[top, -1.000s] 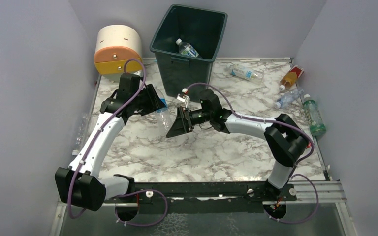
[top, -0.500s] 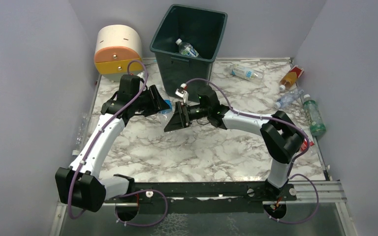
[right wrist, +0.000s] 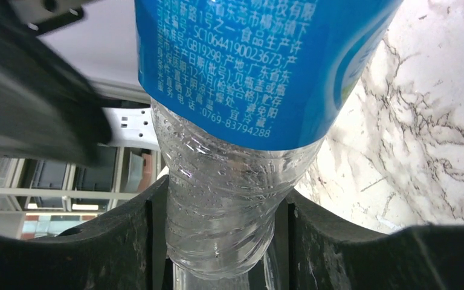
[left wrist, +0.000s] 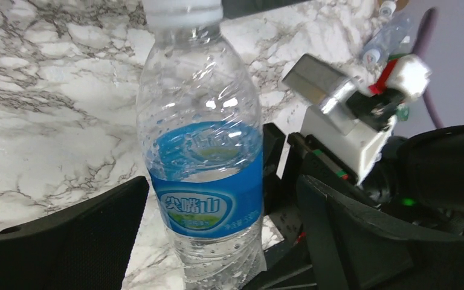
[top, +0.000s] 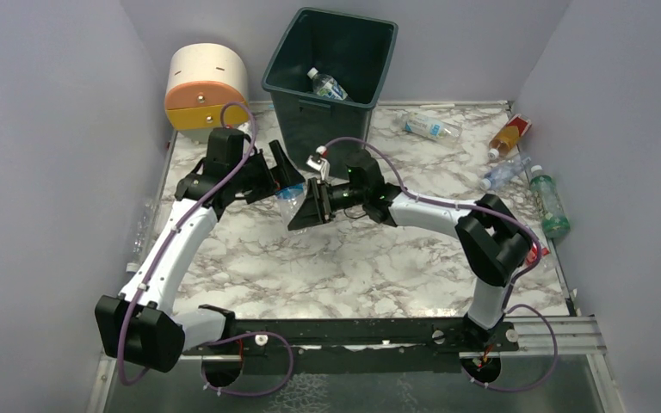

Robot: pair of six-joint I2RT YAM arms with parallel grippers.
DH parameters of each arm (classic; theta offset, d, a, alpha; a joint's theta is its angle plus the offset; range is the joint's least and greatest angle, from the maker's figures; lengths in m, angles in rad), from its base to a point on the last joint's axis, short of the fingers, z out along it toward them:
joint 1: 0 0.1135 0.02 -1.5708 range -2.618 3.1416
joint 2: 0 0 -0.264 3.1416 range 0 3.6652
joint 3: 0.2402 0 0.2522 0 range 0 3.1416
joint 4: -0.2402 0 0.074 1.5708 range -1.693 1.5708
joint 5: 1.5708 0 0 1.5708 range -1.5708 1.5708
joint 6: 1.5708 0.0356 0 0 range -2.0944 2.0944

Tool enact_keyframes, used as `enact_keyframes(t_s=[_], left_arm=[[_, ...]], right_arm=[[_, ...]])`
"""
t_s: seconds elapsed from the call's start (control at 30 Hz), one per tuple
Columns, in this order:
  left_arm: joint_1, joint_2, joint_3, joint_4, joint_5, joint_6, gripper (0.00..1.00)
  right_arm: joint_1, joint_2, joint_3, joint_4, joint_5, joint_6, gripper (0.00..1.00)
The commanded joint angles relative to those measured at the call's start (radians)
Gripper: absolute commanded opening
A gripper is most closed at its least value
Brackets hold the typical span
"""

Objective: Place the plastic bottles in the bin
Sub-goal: Pick up the plastic bottle at the center of the board.

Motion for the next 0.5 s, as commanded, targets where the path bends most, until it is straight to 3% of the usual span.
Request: enact_keyframes(t_s=[0.0, 0.3, 0.47], left_arm=[[-0.002, -0.021, 0.143, -0.063, -0.111, 0.022, 0.99], [0.042, -0.019, 0.379, -0.227, -0.305, 0.063, 0.99], [0.067, -0.048, 0.396, -0.256, -0.354, 0.087, 0.99]], right_arm=[[-0.001, -0.073, 0.030, -0.101, 0.047, -0.074, 0.56], [-0.014, -0.164, 0.163, -0.355, 0.152, -0.186, 0.56], [-0.057, -0.174, 0.375, -0.542, 0.226, -0.282, 0.56]])
